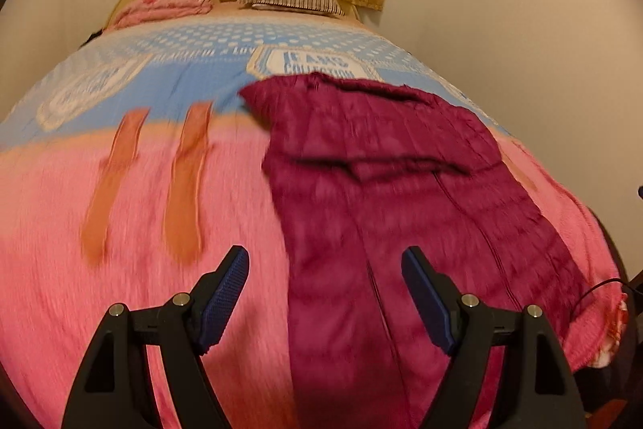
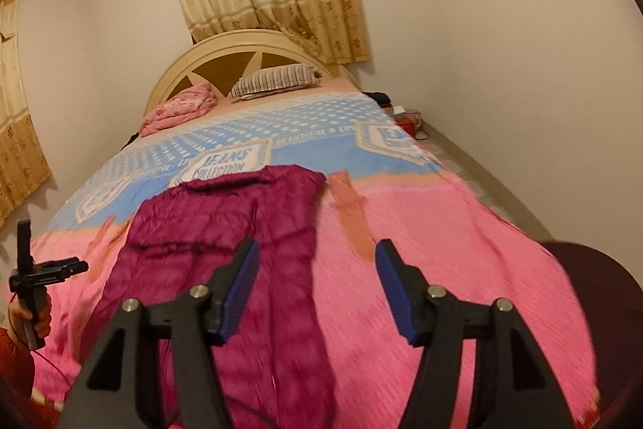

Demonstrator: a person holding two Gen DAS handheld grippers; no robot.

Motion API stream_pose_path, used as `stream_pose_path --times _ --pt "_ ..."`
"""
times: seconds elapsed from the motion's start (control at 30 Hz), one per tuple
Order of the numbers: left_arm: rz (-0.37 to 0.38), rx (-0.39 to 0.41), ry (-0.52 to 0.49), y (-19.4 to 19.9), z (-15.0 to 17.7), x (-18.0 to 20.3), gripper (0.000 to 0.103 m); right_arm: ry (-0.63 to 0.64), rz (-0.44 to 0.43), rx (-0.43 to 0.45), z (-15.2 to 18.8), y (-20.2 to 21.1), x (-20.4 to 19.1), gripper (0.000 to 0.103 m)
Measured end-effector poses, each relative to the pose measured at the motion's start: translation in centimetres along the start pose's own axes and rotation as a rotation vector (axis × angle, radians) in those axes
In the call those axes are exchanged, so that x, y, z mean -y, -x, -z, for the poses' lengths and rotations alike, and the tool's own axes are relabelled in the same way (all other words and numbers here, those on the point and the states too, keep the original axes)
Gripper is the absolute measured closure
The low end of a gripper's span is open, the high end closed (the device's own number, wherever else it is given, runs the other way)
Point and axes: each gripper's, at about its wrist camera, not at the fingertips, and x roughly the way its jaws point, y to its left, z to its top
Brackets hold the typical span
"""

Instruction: Fold large clothes

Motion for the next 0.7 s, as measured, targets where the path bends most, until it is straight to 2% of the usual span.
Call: stream_pose_path --times 0.13,0.23,0.27,0.4,0.47,0.5,0.57,0.63,0.7 --pt "0.046 -0.017 0.052 1.2 3.3 0.4 0.024 0.019 -0.025 -0.016 0.7 3.5 0.1 0.039" --pt "0.057 -0.053 0.046 1.4 5.4 1.1 0.024 0.068 -0.034 -0.038 1.6 3.7 -0.9 0.037" --pt "0.051 -0.062 0.041 1.4 6.0 1.3 0.024 0.071 -0.059 -0.043 2.1 4.2 -0.9 0.037" --pt "0.062 -0.108 0.064 0.9 8.1 1.3 0.024 0.034 -0.249 -0.011 3.0 6.0 -1.2 0.037" --pt "0.061 -0.124 0.081 0.8 9.0 1.2 0.024 0.055 -0.229 -0.010 3.4 6.0 -1.3 0.029" --pt "0.063 -0.129 0.085 0.7 9.4 1.2 0.024 0.069 -0.187 -0.034 3.9 5.1 -1.4 0.028" --pt "0.065 -0.139 0.093 0.5 10.1 1.1 0.024 0.079 -0.123 -0.137 5.4 2.0 -1.4 0.028" --pt "0.068 -0.151 0.098 0.3 10.7 1.3 0.024 0.045 -0.138 -0.232 7.0 -1.3 -0.9 0.029" --pt "0.060 -0.149 0.091 0.4 11.3 1.4 0.024 0.024 -0.130 -0.321 8.7 -5.0 -0.5 0.042"
